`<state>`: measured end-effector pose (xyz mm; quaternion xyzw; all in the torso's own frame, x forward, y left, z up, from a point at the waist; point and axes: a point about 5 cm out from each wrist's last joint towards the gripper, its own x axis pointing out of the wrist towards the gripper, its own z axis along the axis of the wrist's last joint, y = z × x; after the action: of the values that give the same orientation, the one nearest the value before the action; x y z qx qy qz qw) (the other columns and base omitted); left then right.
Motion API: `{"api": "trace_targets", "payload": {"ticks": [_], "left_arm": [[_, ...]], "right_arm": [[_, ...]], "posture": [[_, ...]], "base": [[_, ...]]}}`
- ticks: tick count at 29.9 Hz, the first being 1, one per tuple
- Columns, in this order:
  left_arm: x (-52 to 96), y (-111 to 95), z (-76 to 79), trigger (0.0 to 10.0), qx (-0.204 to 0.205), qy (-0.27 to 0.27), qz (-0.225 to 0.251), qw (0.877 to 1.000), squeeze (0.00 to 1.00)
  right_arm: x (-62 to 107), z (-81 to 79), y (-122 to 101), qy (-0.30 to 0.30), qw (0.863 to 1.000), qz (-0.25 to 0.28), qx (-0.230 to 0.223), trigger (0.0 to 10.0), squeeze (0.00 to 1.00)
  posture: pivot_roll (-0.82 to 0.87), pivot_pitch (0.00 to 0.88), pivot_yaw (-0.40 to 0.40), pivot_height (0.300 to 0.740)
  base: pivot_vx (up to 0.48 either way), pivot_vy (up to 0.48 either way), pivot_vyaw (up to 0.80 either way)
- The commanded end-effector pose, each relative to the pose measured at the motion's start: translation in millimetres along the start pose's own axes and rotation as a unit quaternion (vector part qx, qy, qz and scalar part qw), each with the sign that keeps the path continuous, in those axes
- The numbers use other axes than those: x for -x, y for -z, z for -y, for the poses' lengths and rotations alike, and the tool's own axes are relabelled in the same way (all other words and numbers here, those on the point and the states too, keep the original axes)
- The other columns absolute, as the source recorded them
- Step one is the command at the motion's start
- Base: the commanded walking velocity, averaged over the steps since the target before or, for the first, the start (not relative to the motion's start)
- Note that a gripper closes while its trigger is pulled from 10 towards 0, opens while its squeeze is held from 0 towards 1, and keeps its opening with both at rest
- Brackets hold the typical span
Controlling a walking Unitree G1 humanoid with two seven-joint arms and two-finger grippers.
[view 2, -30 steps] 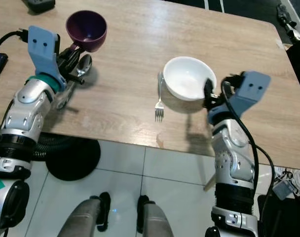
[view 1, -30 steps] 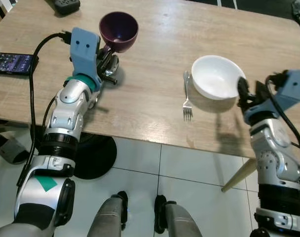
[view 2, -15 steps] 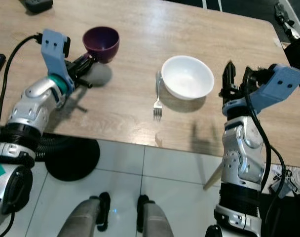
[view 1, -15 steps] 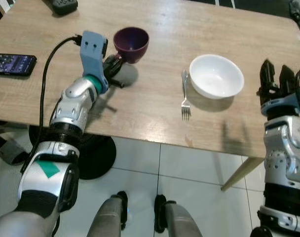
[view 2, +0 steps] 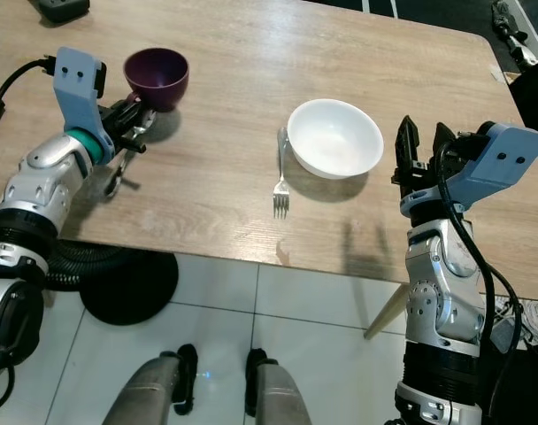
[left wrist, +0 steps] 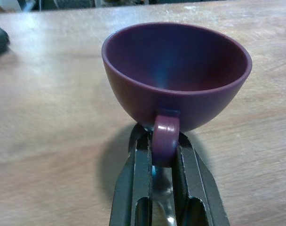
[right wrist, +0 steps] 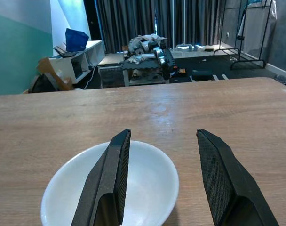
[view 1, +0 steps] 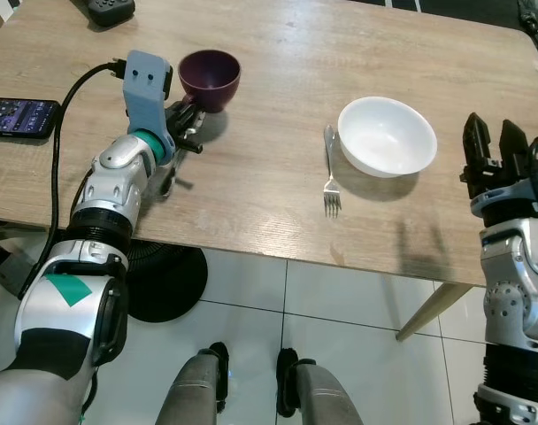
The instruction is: Setting the table
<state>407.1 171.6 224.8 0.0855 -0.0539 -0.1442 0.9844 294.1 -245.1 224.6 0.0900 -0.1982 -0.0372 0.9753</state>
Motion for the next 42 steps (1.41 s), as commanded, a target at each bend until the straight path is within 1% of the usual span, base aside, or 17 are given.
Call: {"api": "trace_targets", "payload": {"ticks": [1, 2, 3, 6, 9, 12, 14, 18, 19, 20, 21, 22, 23, 31, 34, 38, 42], "left_arm": [[0.4, 0.3, 1.6, 10.0, -0.027, 0.002, 0.007, 1.000, 0.00], [0.8, -4.3, 0.7, 10.0, -0.049, -0.003, 0.026, 0.998, 0.00], [0.8, -4.3, 0.7, 10.0, -0.049, -0.003, 0.026, 0.998, 0.00], [4.4, -20.3, -7.5, 10.0, -0.082, -0.023, 0.077, 0.993, 0.00], [8.9, -29.9, -16.6, 10.0, -0.090, -0.051, 0.104, 0.989, 0.00], [11.0, -30.3, -20.4, 10.0, -0.087, -0.068, 0.107, 0.988, 0.00], [16.2, -23.5, -26.1, 10.0, -0.078, -0.109, 0.101, 0.986, 0.00], [18.3, -19.7, -26.8, 10.0, -0.077, -0.121, 0.097, 0.985, 0.00], [20.6, -11.2, -26.2, 10.0, -0.054, -0.131, 0.086, 0.986, 0.00], [21.4, 0.7, -24.6, 10.0, -0.003, -0.139, 0.069, 0.988, 0.00], [21.4, 0.7, -24.6, 10.0, -0.003, -0.139, 0.069, 0.988, 0.00], [21.6, 17.2, -18.7, 10.0, 0.063, -0.139, 0.045, 0.987, 0.00], [21.0, 22.6, -14.9, 10.0, 0.078, -0.138, 0.037, 0.987, 0.00], [21.4, 29.0, -10.9, 10.0, 0.077, -0.156, 0.020, 0.984, 0.00], [23.4, 31.4, -13.7, 10.0, 0.064, -0.174, 0.009, 0.983, 0.00], [27.8, 34.5, -22.7, 10.0, 0.024, -0.215, -0.016, 0.976, 0.00], [31.2, 40.6, -28.2, 10.0, 0.013, -0.241, -0.041, 0.969, 0.00]], "right_arm": [[3.1, 3.6, -2.2, 0.005, 1.000, 0.001, -0.003, 10.0, 0.00], [3.0, 2.9, -2.3, 0.004, 1.000, 0.001, -0.004, 10.0, 0.00], [3.0, 2.9, -2.3, 0.004, 1.000, 0.001, -0.004, 10.0, 0.00], [1.3, -2.0, 0.6, -0.004, 1.000, -0.001, -0.012, 10.0, 0.00], [0.4, -6.3, 2.6, -0.011, 1.000, -0.003, -0.017, 10.0, 0.00], [0.5, -6.9, 2.9, -0.012, 1.000, -0.003, -0.018, 10.0, 0.00], [0.9, -6.0, 3.5, -0.012, 1.000, -0.005, -0.020, 10.0, 0.00], [1.1, -5.6, 3.9, -0.012, 1.000, -0.006, -0.020, 10.0, 0.00], [0.9, -5.5, 4.4, -0.013, 1.000, -0.008, -0.020, 10.0, 0.00], [0.3, -5.4, 4.7, -0.014, 1.000, -0.009, -0.020, 10.0, 0.00], [0.3, -5.4, 4.7, -0.014, 1.000, -0.009, -0.020, 10.0, 0.00], [-1.1, -5.3, 4.7, -0.016, 1.000, -0.010, -0.020, 10.0, 0.00], [-1.9, -5.2, 4.2, -0.017, 1.000, -0.010, -0.020, 10.0, 0.00], [-2.2, -2.7, 2.8, -0.016, 1.000, -0.009, -0.017, 10.0, 0.00], [-1.3, -1.5, 4.1, -0.013, 1.000, -0.010, -0.019, 10.0, 0.00], [-2.0, -1.8, 5.5, -0.014, 1.000, -0.012, -0.020, 10.0, 0.00], [-3.2, -1.4, 6.3, -0.014, 1.000, -0.013, -0.021, 10.0, 0.00]], "posture": [[0.07, 0.185, -0.009, 0.740], [0.07, 0.186, -0.010, 0.740], [0.07, 0.186, -0.010, 0.740], [0.09, 0.184, -0.017, 0.740], [0.09, 0.179, -0.014, 0.740], [0.09, 0.179, -0.014, 0.740], [0.09, 0.181, -0.018, 0.740], [0.09, 0.181, -0.018, 0.740], [0.10, 0.181, -0.022, 0.740], [0.10, 0.181, -0.027, 0.740], [0.10, 0.181, -0.027, 0.740], [0.10, 0.181, -0.028, 0.740], [0.10, 0.181, -0.028, 0.740], [0.10, 0.178, -0.026, 0.740], [0.10, 0.175, -0.026, 0.740], [0.11, 0.169, -0.027, 0.740], [0.11, 0.165, -0.029, 0.740]], "base": [[0.000, 0.000, 0.00], [0.000, 0.000, 0.00], [0.000, 0.000, 0.00], [0.000, 0.000, 0.00], [0.000, 0.000, 0.00], [0.000, 0.000, 0.00], [0.000, 0.000, 0.00], [0.000, 0.000, 0.00], [0.000, 0.000, 0.00], [0.000, 0.000, 0.00], [0.000, 0.000, 0.00], [0.000, 0.000, 0.00], [0.000, 0.000, 0.00], [0.000, 0.000, 0.00], [0.000, 0.000, 0.00], [0.000, 0.000, 0.00], [0.000, 0.000, 0.00]]}}
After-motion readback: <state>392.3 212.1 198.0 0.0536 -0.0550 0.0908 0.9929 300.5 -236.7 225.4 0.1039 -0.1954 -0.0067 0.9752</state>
